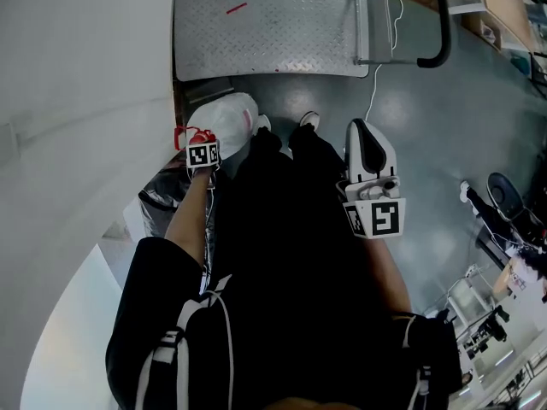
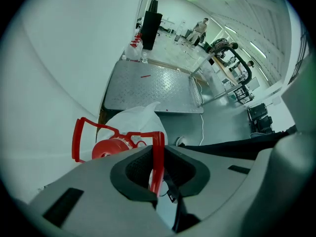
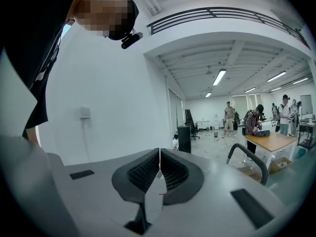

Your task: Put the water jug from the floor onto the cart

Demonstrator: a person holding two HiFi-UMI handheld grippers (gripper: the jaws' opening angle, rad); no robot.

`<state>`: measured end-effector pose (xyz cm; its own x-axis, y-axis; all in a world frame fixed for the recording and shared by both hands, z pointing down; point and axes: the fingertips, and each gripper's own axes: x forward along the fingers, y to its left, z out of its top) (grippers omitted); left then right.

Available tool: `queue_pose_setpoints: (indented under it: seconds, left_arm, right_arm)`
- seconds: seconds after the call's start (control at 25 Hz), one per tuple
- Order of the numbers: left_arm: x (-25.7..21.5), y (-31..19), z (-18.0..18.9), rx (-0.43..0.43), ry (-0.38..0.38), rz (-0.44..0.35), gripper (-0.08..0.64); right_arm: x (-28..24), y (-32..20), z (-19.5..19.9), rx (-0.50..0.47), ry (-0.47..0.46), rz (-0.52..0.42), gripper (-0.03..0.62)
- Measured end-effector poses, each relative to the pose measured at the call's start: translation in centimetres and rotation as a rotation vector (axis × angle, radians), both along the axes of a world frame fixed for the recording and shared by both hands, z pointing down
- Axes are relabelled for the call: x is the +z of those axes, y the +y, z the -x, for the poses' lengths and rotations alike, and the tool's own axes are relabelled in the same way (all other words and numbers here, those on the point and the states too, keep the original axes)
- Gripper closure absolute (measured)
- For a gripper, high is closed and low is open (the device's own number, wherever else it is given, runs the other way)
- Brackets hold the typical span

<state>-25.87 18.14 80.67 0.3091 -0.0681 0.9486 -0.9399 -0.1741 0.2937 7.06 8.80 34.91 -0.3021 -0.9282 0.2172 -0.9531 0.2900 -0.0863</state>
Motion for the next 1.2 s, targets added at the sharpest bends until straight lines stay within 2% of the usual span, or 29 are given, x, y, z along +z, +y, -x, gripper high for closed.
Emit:
queue_pose_setpoints:
  seconds: [0.28, 0.4, 0.52, 0.6, 0.96, 1.2]
  left_arm:
    - [-1.4, -1.0, -1.0, 0.057, 0.032, -0.060, 0.491]
    - [-1.1, -0.4, -1.5, 0.106, 0.044, -0.040, 0.491]
    - [-0.3, 0.2, -1.7, 0.114, 0.044, -0.009, 0.492]
    - [-0.1, -0.2, -2.2, 0.098, 0.042, 0.001, 0.492]
    - [-1.1, -2.6, -3.2, -0.085, 0.020, 0.025, 0.492]
    - [-2.5, -5.4, -4.1, -0.119, -0.013, 0.026, 0.492]
  right_arm:
    - [-0.6, -0.9, 1.7, -0.023, -0.025, -0.019, 0.572]
    - [-0.5, -1.3, 2.8, -0.061, -0.024, -0.024, 0.572]
    - [-0.4, -2.0, 3.6, -0.098, -0.027, -0.039, 0.572]
    - [-0.6, -2.8, 3.5, -0.118, -0.029, -0.051, 0.572]
    - [-0.7, -7.3, 0.2, -0.163, -0.057, -0.069, 0.572]
    - [0.0, -10.6, -2.6, -0.194, -0.100, -0.059, 0.572]
